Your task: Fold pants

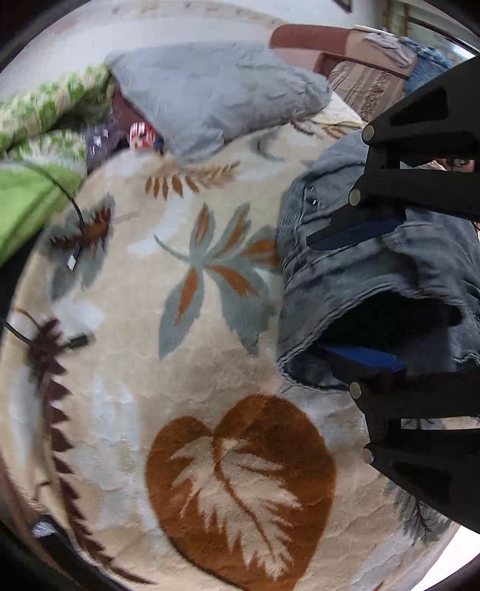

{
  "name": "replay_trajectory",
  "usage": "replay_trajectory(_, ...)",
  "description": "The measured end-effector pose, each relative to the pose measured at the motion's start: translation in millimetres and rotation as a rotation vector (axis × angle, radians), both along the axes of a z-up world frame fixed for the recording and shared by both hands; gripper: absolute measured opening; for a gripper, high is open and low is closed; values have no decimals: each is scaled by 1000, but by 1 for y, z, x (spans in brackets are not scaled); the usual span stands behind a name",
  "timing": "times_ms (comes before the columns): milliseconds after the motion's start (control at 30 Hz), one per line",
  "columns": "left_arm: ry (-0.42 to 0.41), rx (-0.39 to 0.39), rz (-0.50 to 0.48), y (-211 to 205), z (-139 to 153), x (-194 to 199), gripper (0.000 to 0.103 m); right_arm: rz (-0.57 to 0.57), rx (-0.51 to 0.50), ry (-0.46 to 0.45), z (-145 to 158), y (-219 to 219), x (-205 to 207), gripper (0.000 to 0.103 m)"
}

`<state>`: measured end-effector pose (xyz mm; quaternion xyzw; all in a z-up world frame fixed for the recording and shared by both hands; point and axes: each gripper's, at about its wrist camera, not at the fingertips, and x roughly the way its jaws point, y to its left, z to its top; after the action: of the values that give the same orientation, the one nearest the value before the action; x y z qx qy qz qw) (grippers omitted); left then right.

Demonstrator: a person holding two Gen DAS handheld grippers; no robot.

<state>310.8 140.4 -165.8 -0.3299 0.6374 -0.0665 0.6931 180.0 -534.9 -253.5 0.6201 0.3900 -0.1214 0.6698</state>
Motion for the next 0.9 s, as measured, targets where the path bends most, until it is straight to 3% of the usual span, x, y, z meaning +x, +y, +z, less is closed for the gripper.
replay_trajectory(33, 16, -2, 9, 0, -5, 2, 51, -1, 1, -1, 0, -1, 0, 44)
replay_trajectory(100, 18, 19, 35, 0, -11, 5, 35, 5, -13, -10, 2, -3, 0, 31)
replay_trajectory(133, 3, 36, 50, 1, -11, 6, 16, 11, -30, -18, 4, -5, 1, 27)
replay_trajectory(233, -103, 78, 63, 2, 3, 7, 3, 15, -70, -42, 11, -7, 3, 21)
replay_trajectory(433, -330, 107, 19, -12, 59, 2, 2, 16, -180, -129, 44, -14, 6, 18)
replay_trajectory(633, -555, 108, -131, -49, 137, -23, 2, -9, -242, -221, 84, -28, -22, 17)
replay_trajectory(800, -755, 142, -322, -73, 187, -88, 2, -37, -255, -279, 108, -42, -79, 16)
replay_trajectory(900, -827, 153, -408, -76, 194, -137, 2, -45, -266, -299, 118, -46, -133, 16)
